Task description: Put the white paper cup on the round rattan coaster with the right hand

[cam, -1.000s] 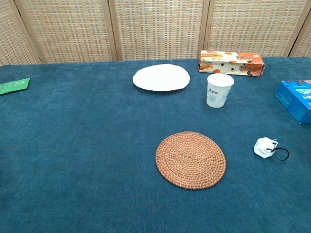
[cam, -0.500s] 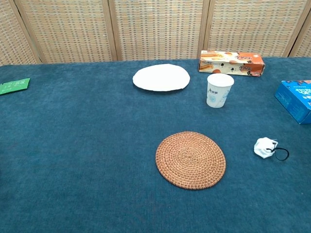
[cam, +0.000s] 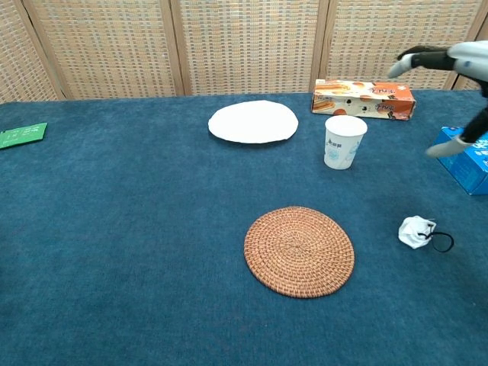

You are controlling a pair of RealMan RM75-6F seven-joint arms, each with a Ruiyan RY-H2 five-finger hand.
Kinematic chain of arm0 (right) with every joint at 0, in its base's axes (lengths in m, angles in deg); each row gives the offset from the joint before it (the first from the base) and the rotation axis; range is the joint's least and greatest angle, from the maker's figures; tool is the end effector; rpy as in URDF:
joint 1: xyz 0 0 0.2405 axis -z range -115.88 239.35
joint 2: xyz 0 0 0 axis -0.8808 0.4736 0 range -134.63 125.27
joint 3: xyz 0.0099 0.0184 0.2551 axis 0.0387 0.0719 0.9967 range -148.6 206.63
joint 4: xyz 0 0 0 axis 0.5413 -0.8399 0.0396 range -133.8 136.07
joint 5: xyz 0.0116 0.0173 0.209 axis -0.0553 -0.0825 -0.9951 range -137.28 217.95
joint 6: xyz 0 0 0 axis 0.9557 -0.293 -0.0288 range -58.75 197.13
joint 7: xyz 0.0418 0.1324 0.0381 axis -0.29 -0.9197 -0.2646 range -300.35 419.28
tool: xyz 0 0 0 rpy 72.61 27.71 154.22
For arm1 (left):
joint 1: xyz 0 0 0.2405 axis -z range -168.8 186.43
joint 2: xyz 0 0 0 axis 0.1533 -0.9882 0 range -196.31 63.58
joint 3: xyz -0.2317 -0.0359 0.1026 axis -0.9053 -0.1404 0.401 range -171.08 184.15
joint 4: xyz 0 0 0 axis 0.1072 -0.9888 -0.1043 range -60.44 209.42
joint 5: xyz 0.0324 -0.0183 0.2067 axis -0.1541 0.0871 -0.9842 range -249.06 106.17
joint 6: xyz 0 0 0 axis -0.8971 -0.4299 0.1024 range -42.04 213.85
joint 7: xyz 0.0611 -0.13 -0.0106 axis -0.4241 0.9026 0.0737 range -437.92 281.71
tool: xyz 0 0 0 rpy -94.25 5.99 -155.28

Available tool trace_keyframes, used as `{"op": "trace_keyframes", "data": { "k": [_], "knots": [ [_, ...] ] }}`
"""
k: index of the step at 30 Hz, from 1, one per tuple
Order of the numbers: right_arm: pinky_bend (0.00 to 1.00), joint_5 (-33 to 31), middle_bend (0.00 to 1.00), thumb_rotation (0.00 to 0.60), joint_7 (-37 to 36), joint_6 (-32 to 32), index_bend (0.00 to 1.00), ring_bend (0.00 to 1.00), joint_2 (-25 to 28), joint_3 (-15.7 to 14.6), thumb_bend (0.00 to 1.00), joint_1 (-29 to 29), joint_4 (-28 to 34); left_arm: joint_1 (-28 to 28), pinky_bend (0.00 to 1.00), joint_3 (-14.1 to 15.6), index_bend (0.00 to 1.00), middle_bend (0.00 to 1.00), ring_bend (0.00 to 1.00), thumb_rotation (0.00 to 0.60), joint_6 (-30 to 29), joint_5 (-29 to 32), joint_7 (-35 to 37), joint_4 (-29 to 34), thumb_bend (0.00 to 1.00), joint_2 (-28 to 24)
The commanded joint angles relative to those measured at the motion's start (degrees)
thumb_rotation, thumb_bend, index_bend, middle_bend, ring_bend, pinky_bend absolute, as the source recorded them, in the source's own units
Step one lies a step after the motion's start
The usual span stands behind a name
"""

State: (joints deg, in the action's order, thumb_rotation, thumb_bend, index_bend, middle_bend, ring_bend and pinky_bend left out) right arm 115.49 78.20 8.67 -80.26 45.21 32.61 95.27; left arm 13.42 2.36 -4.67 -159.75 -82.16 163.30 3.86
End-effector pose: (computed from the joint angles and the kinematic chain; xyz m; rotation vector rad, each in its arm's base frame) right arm -0.1831 -0.3254 0.0772 1.7040 -0.8005 0.9885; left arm -0.3020 0.1836 0.1442 -1.3496 -0.7853 -0.9745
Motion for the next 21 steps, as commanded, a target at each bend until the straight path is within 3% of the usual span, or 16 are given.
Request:
{"op": "trace_keyframes", "data": {
  "k": [1,13,21],
  "knots": [
    [0.00,-6.23,0.00,0.600,3.90,5.57,0.14,0.00,-4.41,3.34,0.03,-6.40,-3.64,0.13,0.00,-0.34,0.00,0.00,0.00,0.000,0.18,0.49,0.32,-0.38,0.00,0.08],
    [0.01,-15.90,0.00,0.600,8.01,12.12,0.17,0.00,-9.89,5.00,0.03,-16.09,-14.02,0.42,0.00,-0.62,0.00,0.00,0.00,0.000,0.59,1.13,0.16,-0.86,0.00,0.26],
    [0.01,-20.08,0.00,0.600,7.60,16.02,0.17,0.00,-12.76,3.78,0.04,-19.73,-22.32,0.92,0.00,-0.90,0.00,0.00,0.00,0.000,1.73,2.17,0.04,-1.99,0.00,0.92]
  ]
}}
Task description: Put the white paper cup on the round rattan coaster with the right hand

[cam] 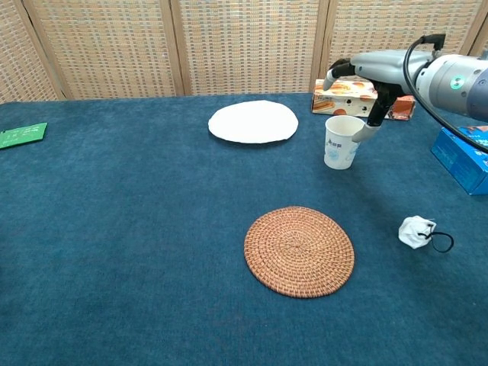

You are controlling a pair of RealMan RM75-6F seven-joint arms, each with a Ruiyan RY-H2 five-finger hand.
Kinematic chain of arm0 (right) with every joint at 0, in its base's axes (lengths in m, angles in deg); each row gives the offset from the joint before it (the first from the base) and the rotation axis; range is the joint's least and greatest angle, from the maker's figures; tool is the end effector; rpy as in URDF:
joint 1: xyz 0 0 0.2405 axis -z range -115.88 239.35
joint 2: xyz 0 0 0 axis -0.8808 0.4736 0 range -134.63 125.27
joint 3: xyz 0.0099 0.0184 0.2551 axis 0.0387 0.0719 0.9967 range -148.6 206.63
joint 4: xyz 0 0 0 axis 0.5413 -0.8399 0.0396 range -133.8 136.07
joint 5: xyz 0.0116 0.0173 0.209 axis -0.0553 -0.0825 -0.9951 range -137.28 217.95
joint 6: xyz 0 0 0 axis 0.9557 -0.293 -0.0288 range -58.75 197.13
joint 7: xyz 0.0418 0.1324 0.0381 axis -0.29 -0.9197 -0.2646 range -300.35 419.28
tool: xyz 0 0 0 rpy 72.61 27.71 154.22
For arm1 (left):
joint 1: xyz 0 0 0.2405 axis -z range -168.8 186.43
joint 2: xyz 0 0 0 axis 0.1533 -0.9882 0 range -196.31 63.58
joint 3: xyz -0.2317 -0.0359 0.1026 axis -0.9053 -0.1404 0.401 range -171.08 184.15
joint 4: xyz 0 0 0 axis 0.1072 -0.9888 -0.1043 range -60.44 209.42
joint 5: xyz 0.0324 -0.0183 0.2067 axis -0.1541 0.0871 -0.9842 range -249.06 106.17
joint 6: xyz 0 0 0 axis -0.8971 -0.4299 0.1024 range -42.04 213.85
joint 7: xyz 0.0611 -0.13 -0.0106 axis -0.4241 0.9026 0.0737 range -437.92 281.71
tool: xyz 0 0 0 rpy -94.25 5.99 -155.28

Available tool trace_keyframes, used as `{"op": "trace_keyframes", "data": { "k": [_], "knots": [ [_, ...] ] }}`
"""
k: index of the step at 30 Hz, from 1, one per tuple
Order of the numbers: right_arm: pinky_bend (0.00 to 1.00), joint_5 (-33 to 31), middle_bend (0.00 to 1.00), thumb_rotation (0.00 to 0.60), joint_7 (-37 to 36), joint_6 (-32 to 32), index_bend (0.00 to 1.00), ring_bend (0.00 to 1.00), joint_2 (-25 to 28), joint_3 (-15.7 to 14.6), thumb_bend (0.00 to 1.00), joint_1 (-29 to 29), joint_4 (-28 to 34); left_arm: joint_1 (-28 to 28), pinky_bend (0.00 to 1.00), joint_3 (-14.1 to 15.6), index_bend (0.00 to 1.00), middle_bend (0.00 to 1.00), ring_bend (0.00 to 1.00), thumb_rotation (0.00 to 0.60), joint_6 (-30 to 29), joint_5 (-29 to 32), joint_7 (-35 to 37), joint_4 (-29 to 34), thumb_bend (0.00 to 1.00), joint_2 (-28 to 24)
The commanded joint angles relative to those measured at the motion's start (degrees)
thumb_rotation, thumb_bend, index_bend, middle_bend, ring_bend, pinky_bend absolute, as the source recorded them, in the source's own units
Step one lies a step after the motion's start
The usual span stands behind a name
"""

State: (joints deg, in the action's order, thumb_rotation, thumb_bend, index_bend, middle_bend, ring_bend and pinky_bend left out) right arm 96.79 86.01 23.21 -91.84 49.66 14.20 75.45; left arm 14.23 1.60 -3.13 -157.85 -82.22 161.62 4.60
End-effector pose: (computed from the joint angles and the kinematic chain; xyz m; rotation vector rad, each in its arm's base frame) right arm -0.1408 -0.4214 0.0259 1.7635 -0.8265 0.8331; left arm -0.3087 0.1914 0.1427 -1.3412 -0.7890 -0.9460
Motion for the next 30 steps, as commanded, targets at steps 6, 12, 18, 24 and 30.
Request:
{"op": "trace_keyframes", "data": {
  "k": [6,12,18,24,30],
  "knots": [
    [0.01,-3.86,0.00,0.600,-1.95,4.98,0.17,0.00,-3.48,-1.97,0.04,-3.41,-9.55,0.41,0.00,-0.42,0.00,0.00,0.00,0.000,1.03,1.34,0.11,-1.41,0.00,0.74],
    [0.01,-4.08,0.00,0.600,-3.81,6.22,0.17,0.00,-5.01,-3.02,0.04,-4.41,-13.63,0.62,0.00,-0.20,0.00,0.00,0.00,0.000,1.23,1.12,-0.38,-1.39,0.00,0.98],
    [0.01,-3.13,0.00,0.600,-5.85,7.41,0.20,0.00,-6.66,-3.93,0.04,-5.33,-17.68,0.89,0.00,-0.20,0.00,0.00,0.00,0.000,1.94,1.63,-0.51,-1.69,0.00,1.18],
    [0.04,-2.28,0.03,0.600,-7.34,7.96,0.34,0.00,-8.19,-4.79,0.04,-5.86,-20.82,1.11,0.00,-0.05,0.00,0.00,0.00,0.000,2.32,1.63,-0.48,-1.86,0.00,1.39],
    [0.05,-1.60,0.08,0.600,-7.95,7.42,0.41,0.00,-8.10,-5.34,0.04,-5.72,-20.36,1.09,0.00,-0.04,0.00,0.00,0.00,0.000,2.17,1.61,-0.17,-1.84,0.00,1.33]
  ]
}}
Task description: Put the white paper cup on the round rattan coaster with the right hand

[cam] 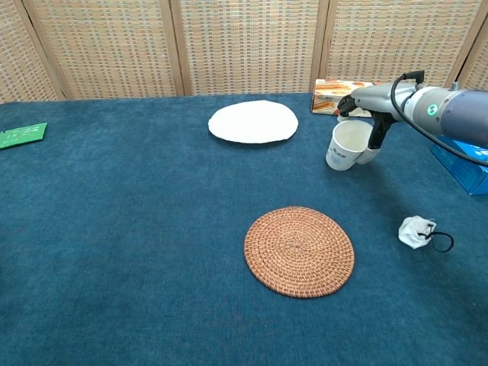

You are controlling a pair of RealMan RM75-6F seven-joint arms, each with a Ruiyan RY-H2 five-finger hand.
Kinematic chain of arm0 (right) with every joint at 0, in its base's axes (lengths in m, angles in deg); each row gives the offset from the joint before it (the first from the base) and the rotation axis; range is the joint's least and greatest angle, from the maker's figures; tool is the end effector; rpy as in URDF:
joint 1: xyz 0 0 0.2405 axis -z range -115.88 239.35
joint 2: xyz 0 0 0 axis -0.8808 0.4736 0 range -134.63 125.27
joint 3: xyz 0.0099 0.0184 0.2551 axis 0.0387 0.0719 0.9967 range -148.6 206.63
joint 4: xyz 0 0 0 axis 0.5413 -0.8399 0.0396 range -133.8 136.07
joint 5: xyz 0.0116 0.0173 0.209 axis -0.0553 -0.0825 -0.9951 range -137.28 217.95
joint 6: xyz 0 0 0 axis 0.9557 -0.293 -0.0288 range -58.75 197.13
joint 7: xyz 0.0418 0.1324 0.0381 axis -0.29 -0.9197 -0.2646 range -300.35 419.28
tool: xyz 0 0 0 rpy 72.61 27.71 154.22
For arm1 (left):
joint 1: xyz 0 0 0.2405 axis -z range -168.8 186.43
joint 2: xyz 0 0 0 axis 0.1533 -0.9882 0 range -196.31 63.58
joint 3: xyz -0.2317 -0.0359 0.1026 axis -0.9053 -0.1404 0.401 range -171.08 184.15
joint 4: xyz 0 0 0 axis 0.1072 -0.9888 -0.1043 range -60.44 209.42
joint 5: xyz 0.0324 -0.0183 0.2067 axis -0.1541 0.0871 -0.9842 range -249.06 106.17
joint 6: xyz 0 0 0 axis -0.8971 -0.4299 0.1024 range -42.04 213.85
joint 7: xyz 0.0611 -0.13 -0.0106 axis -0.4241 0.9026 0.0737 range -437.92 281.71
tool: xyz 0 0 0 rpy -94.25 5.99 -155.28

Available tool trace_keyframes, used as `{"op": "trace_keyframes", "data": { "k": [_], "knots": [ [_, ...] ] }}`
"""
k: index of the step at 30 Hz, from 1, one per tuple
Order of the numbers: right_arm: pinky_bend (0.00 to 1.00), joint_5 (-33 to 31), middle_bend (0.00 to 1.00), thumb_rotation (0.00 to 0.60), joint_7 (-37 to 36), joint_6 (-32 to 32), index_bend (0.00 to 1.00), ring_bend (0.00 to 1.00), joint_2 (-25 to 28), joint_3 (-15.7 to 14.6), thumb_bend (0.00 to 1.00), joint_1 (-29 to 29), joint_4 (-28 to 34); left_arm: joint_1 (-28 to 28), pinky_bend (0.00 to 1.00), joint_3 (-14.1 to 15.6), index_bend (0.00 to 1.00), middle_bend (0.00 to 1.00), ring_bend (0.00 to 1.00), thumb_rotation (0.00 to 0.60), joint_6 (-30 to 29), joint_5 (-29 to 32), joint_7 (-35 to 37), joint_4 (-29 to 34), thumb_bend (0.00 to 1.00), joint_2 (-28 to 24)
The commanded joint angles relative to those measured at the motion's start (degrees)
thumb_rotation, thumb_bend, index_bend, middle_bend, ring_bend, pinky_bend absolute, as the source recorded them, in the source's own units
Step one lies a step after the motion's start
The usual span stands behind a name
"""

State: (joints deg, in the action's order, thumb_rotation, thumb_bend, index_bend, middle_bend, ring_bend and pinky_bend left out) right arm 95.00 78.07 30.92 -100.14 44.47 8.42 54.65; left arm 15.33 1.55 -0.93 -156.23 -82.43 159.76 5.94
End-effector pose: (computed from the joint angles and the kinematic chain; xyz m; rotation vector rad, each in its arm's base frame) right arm -0.1744 -0.4538 -0.0066 1.7687 -0.8855 0.6827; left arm -0.3146 0.1985 0.1344 -1.3521 -0.8089 -0.9140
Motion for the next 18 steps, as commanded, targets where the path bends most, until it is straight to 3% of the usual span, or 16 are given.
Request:
{"op": "trace_keyframes", "data": {
  "k": [1,9,18],
  "knots": [
    [0.05,0.23,0.09,0.600,0.04,-0.48,0.41,0.00,0.36,-0.16,0.04,0.05,0.77,-0.01,0.00,0.00,0.00,0.00,0.00,0.000,-0.07,-0.04,0.14,0.05,0.00,-0.05],
    [0.06,-1.06,0.10,0.600,4.04,-4.53,0.42,0.00,5.24,0.02,0.04,0.71,10.29,0.03,0.00,0.23,0.00,0.00,0.00,0.000,-0.17,-0.44,0.61,0.29,0.00,-0.25],
    [0.06,-8.16,0.10,0.600,15.66,-11.72,0.42,0.00,13.55,-2.17,0.04,2.14,30.72,-0.02,0.00,0.87,0.00,0.00,0.00,0.000,-0.67,-1.82,1.71,0.75,0.00,-0.63]
  ]
}}
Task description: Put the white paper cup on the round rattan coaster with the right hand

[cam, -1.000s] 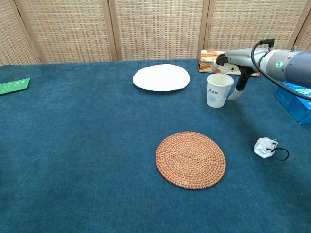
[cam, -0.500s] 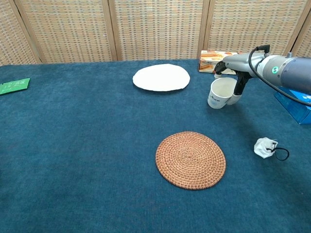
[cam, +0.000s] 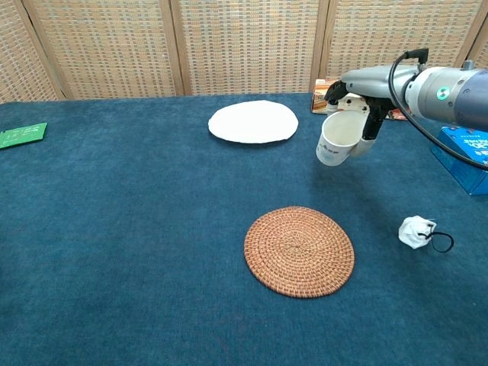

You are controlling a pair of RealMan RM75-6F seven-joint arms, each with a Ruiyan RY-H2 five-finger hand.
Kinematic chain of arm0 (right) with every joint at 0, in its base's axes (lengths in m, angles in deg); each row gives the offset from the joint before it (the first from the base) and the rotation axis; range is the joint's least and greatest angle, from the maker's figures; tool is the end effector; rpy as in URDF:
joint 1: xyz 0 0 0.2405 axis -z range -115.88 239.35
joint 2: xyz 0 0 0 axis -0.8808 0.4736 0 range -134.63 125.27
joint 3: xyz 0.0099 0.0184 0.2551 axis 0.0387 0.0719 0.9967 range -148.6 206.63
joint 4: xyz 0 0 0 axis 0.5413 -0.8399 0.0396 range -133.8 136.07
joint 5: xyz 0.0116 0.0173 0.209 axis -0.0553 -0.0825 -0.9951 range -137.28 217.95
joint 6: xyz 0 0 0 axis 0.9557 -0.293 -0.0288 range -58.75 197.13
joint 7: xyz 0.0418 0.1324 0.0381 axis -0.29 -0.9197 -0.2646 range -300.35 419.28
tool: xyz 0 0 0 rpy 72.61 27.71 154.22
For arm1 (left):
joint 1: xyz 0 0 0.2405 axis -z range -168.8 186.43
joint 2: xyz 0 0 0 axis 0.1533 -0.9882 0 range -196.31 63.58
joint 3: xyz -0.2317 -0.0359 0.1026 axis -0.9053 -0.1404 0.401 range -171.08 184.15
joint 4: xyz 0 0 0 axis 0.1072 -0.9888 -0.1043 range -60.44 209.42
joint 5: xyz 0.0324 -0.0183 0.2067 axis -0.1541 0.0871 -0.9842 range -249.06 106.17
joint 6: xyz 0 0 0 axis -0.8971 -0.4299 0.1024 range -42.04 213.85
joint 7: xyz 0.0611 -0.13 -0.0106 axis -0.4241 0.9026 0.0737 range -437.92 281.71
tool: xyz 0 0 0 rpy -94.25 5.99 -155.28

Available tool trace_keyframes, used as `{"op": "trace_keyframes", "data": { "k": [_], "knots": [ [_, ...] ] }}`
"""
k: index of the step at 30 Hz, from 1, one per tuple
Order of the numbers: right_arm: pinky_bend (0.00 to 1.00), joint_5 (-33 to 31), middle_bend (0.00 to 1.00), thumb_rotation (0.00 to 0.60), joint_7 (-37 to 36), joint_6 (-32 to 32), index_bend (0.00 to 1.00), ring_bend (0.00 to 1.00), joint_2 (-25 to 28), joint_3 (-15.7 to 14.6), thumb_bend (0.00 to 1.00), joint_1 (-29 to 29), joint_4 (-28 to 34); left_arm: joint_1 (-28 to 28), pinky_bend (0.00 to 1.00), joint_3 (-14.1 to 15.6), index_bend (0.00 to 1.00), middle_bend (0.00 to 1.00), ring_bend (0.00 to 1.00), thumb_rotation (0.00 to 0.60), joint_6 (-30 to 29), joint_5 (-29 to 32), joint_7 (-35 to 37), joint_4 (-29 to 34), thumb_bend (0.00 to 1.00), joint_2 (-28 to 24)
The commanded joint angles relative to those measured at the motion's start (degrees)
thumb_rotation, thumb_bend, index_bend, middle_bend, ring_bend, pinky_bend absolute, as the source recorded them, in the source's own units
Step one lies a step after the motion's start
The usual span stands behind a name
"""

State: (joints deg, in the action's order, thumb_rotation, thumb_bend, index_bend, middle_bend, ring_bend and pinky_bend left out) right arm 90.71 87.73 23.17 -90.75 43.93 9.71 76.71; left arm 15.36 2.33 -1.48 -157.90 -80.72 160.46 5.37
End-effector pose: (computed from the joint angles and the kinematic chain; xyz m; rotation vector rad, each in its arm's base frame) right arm -0.1361 -0.4184 0.0147 1.8305 -0.8286 0.7554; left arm -0.3097 0.1956 0.1342 -1.3719 -0.8208 -0.9522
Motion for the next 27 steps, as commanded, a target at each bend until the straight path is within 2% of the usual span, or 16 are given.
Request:
{"op": "trace_keyframes", "data": {
  "k": [1,9,10,13,20,27],
  "knots": [
    [0.06,-4.62,0.10,0.600,7.52,-5.22,0.42,0.00,4.91,-2.20,0.04,1.02,11.15,-0.08,0.00,0.16,0.00,0.00,0.00,0.000,-0.24,-0.30,-0.02,0.13,0.00,-0.09],
    [0.06,-6.52,0.10,0.600,11.83,-10.95,0.42,0.00,7.90,-4.83,0.04,2.34,23.79,-0.26,0.00,0.71,0.00,0.00,0.00,0.000,-0.85,-1.44,-0.19,0.91,0.00,-0.34],
    [0.06,-5.61,0.10,0.600,12.68,-12.48,0.42,0.00,8.21,-5.85,0.04,2.88,26.96,-0.23,0.00,0.93,0.00,0.00,0.00,0.000,-0.89,-1.86,-0.57,1.07,0.00,-0.30],
    [0.06,-4.62,0.10,0.600,14.08,-15.55,0.43,0.00,7.65,-7.26,0.03,3.69,30.39,-0.35,0.00,1.23,0.00,0.00,0.00,0.000,-1.27,-2.49,-0.99,1.46,0.00,-0.33],
    [0.06,-4.47,0.10,0.600,15.25,-17.98,0.43,0.00,4.25,-9.21,0.04,4.33,32.12,-0.77,0.00,1.39,0.00,0.00,0.00,0.000,-2.21,-3.03,-0.37,1.78,0.00,-0.76],
    [0.06,-4.96,0.10,0.600,15.65,-18.17,0.43,0.00,0.93,-9.27,0.03,3.75,30.49,-0.66,0.00,1.25,0.00,0.00,0.00,0.000,-1.82,-2.64,0.17,1.47,0.00,-0.80]
  ]
}}
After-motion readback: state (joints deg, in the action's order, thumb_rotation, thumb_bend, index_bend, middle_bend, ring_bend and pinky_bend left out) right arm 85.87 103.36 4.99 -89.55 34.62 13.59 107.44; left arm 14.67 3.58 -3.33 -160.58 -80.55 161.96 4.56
